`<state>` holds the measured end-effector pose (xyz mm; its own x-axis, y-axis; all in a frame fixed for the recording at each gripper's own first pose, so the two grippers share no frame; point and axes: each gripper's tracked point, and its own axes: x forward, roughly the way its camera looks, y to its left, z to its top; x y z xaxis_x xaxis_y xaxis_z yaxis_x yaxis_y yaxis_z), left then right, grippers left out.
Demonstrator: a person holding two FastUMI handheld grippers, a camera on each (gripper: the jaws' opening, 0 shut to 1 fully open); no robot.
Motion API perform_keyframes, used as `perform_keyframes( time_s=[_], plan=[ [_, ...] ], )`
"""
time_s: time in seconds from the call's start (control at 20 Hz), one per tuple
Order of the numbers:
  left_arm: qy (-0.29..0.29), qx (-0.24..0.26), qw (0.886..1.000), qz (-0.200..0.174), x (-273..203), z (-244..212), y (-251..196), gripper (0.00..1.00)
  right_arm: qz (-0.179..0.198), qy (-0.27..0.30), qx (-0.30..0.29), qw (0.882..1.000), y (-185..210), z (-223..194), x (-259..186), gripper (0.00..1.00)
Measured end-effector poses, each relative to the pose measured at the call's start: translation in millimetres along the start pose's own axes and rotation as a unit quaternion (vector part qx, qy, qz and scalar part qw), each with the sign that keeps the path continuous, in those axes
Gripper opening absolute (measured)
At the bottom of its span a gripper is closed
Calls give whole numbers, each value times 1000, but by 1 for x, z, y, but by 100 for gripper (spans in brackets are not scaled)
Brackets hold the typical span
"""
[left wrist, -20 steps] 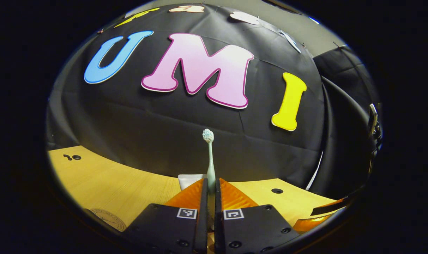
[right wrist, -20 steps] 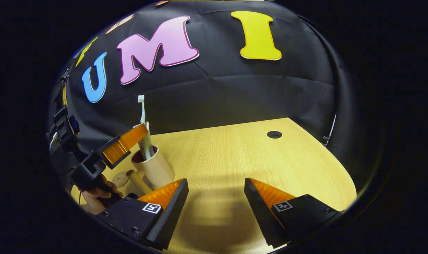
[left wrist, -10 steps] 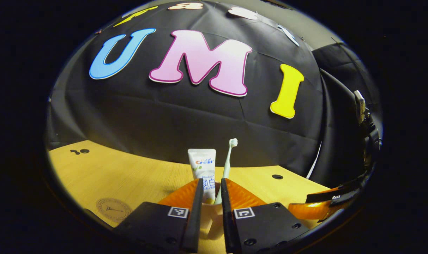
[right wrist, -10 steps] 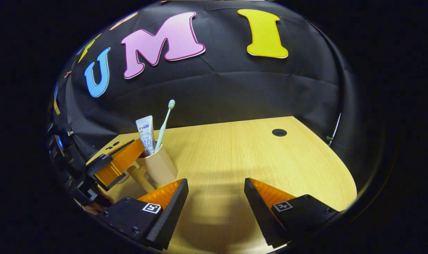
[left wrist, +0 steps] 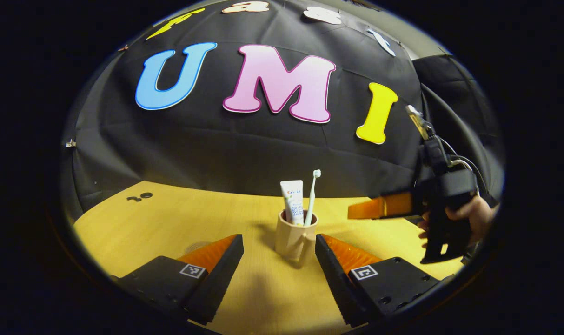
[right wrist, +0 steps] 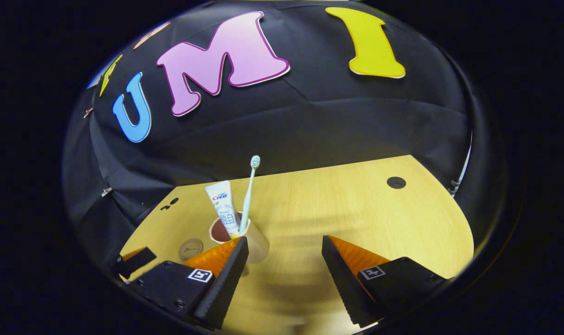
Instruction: Put the toothbrush and toothpaste on the desktop into the cup, then pick up the cup and place it on the coaster on the desktop.
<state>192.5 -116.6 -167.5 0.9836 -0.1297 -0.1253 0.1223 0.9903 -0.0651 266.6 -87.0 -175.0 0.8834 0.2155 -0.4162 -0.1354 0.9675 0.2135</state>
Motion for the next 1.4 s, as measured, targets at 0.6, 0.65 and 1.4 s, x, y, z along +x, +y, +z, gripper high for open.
perform_keyframes(
  time_s=[0.6, 0.65, 1.4],
  plan=[
    [95, -40, 988, 114, -97, -46, 85, 97, 5, 169, -21, 985, 65, -15, 38, 97],
    [95, -38, 988, 117, -99, -42, 92, 98, 1, 190, -15, 982, 67, -23, 39, 98],
    [136, -141, 964, 181, -167, -51, 156, 98, -61, 354, -69, 931, 72, -99, 84, 95]
  ],
)
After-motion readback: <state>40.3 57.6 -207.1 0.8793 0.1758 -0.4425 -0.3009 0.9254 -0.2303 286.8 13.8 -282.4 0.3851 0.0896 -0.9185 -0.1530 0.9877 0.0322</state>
